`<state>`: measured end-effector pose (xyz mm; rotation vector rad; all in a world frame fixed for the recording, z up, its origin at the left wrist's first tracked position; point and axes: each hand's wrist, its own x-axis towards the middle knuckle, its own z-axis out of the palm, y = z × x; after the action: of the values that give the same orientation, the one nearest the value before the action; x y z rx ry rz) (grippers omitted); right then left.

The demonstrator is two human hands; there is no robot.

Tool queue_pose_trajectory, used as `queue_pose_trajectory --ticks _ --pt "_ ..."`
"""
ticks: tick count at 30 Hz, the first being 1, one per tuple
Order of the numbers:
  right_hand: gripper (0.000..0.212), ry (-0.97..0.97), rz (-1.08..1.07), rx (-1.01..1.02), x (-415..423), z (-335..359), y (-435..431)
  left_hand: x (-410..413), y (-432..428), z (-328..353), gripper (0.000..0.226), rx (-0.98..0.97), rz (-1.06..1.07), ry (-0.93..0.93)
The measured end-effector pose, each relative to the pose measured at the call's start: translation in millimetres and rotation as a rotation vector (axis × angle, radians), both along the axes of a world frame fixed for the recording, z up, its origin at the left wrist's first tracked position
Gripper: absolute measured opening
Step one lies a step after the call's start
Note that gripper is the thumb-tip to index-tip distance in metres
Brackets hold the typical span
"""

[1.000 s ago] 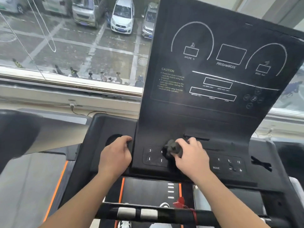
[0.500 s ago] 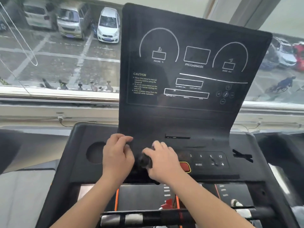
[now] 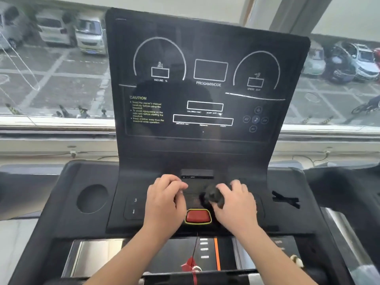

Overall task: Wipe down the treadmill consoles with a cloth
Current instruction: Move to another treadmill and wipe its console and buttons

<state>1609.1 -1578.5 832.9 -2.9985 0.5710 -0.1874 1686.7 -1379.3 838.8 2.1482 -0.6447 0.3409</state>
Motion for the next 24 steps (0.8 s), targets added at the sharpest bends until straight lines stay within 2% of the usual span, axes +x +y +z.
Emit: queue_pose_trajectory --ticks 2,4,9,11,14,16,21,24 --pt "0.04 -0.015 0.187 0.016 -6 0 -8 -5 -18 6 0.023 0.0 0.002 -0.013" --pt "0.042 -0.007 0.255 -0.004 -12 1 -32 -11 -35 10 0.022 0.006 0.009 -0.023" --pt "0.039 -0.058 -0.024 0.016 -23 -1 -84 -28 -73 10 0.023 0.041 0.05 -0.018" --pt "0.039 -0.077 0.01 0.004 -29 -3 -83 -35 -86 6 0.023 0.07 0.028 -0.002" --pt "0.04 -0.075 0.234 0.008 -40 -3 -85 -43 -103 8 0.021 0.103 -0.029 0.01" --pt "0.041 -0.073 0.297 0.021 -41 0 -99 -44 -109 13 0.019 0.116 -0.025 0.016" --pt "0.047 -0.266 0.139 0.116 -13 24 -120 -38 -113 20 0.019 0.128 0.008 0.043" --pt "0.044 -0.264 0.15 0.12 9 28 -111 -36 -118 19 0.019 0.175 0.03 0.063"
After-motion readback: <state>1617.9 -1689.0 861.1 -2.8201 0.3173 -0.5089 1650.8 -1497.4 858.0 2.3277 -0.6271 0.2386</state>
